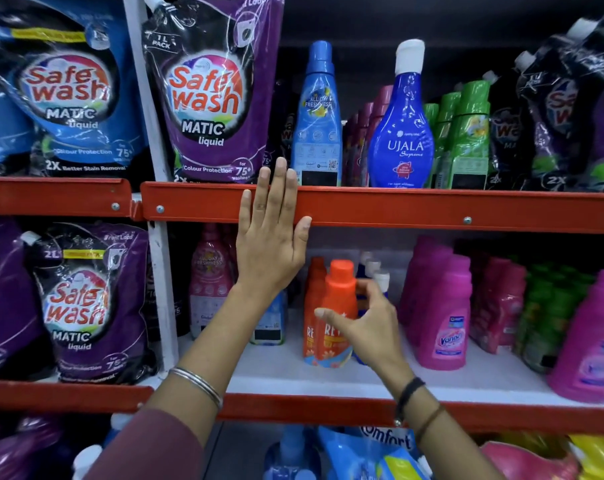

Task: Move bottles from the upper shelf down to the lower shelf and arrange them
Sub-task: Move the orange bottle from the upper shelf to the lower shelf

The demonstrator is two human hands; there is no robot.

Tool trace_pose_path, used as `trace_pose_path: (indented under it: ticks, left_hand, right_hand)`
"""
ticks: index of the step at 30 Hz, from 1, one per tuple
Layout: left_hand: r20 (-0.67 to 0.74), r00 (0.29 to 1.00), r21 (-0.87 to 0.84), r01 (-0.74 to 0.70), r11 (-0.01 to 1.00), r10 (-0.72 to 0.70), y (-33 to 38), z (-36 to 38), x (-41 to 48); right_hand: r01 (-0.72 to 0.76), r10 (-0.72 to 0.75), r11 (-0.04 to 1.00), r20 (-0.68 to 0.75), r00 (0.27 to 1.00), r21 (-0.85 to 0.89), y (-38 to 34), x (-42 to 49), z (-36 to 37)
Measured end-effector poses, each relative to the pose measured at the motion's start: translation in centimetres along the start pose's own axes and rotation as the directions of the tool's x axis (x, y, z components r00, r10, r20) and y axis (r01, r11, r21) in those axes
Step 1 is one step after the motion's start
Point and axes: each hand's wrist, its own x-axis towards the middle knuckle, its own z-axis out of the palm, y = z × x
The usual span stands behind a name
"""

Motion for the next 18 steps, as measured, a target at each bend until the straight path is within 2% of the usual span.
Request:
trace_pose_path:
  ticks: [8, 18]
  left_hand:
    - [-0.01, 1.0, 0.008, -0.002, 1.0, 0.002, -0.1, 0.0, 0.0]
    - [0.0, 1.0, -0.001, 0.004, 1.0, -0.004, 0.1, -0.1, 0.0]
  right_hand:
    - [-0.144, 0.149, 0.989, 0.137, 0.979, -0.045, 4.9, -0.7, 3.8]
    - [-0.132, 0.155, 0.983, 0.198, 0.968, -0.126, 6.3, -1.0, 4.4]
